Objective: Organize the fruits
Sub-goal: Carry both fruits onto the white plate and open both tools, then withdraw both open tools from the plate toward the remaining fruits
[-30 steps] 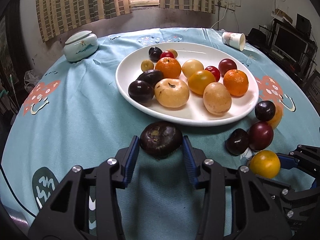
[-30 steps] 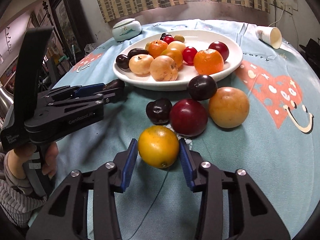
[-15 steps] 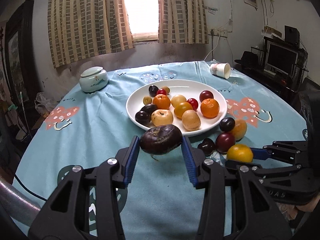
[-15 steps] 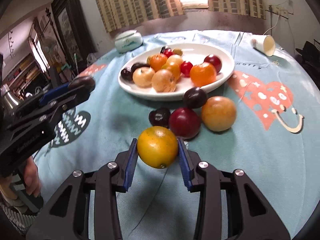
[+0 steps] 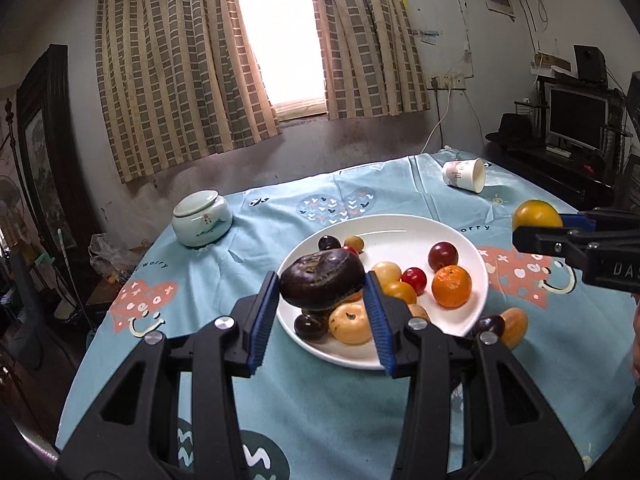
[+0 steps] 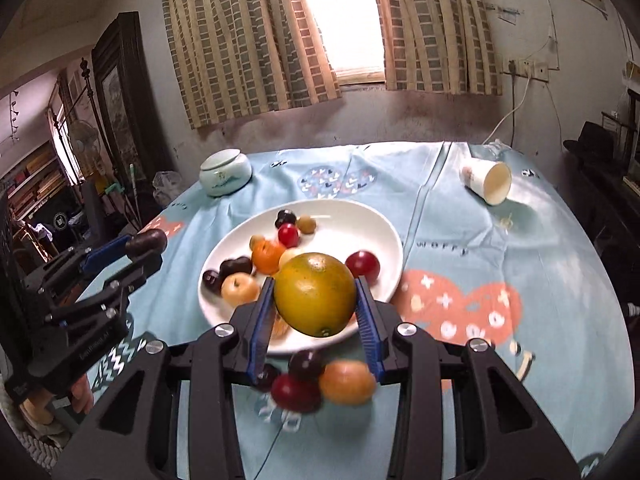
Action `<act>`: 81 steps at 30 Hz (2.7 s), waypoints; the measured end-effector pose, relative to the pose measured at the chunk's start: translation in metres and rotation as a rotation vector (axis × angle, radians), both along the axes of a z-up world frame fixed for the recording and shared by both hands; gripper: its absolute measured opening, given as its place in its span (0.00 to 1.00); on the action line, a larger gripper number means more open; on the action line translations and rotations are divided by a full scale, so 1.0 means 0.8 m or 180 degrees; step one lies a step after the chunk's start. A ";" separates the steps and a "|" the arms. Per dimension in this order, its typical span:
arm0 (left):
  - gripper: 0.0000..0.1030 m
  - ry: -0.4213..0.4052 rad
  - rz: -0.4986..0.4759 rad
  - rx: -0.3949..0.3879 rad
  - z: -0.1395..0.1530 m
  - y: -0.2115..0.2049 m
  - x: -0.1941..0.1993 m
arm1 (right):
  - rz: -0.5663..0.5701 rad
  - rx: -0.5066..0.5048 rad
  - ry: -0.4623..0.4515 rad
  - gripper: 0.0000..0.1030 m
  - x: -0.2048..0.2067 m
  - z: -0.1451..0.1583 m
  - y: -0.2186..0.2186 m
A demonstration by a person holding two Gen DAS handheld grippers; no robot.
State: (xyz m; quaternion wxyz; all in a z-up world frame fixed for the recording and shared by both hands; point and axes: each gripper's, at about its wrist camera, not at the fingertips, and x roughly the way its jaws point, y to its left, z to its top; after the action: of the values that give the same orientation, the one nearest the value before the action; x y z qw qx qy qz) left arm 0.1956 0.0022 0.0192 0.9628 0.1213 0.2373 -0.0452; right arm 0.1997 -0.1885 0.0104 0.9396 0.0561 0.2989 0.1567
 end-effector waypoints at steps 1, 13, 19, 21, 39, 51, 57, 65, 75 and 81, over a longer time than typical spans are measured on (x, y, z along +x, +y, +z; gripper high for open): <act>0.42 0.0007 0.0015 0.0012 -0.002 -0.001 0.007 | 0.0003 0.0002 0.0002 0.38 0.010 0.000 0.000; 0.42 0.0233 0.0092 0.0095 -0.048 -0.007 0.081 | 0.0142 -0.0088 0.0165 0.38 0.097 -0.029 0.027; 0.43 0.0275 0.0073 0.0146 -0.062 -0.014 0.096 | 0.0165 -0.0165 0.0218 0.38 0.114 -0.043 0.033; 0.43 0.0301 0.0070 0.0161 -0.067 -0.015 0.101 | 0.0169 -0.0182 0.0235 0.38 0.118 -0.047 0.034; 0.64 0.0299 0.0100 0.0185 -0.077 -0.021 0.103 | 0.0157 -0.0338 0.0224 0.68 0.119 -0.056 0.037; 0.67 0.0185 0.0151 0.0078 -0.050 -0.011 0.054 | 0.0088 -0.0190 0.0011 0.68 0.053 -0.015 0.023; 0.73 0.0114 0.0172 0.0032 -0.040 -0.011 0.014 | -0.0016 0.0023 0.0036 0.68 0.001 -0.023 0.000; 0.78 0.0573 -0.0267 -0.0246 -0.075 -0.012 -0.038 | -0.0371 0.0195 0.0193 0.81 -0.053 -0.060 -0.052; 0.77 0.0974 -0.0668 -0.0176 -0.115 -0.046 -0.037 | -0.0503 0.0458 0.0173 0.91 -0.068 -0.055 -0.077; 0.63 0.1194 -0.0575 -0.0311 -0.126 -0.044 -0.008 | -0.0519 0.0519 0.0179 0.91 -0.068 -0.054 -0.084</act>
State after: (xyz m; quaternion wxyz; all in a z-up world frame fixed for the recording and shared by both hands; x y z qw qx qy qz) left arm 0.1895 -0.0327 -0.0817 0.8985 0.0848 0.3980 -0.1645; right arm 0.1452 -0.2556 -0.0325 0.9328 0.1608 0.3060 0.1019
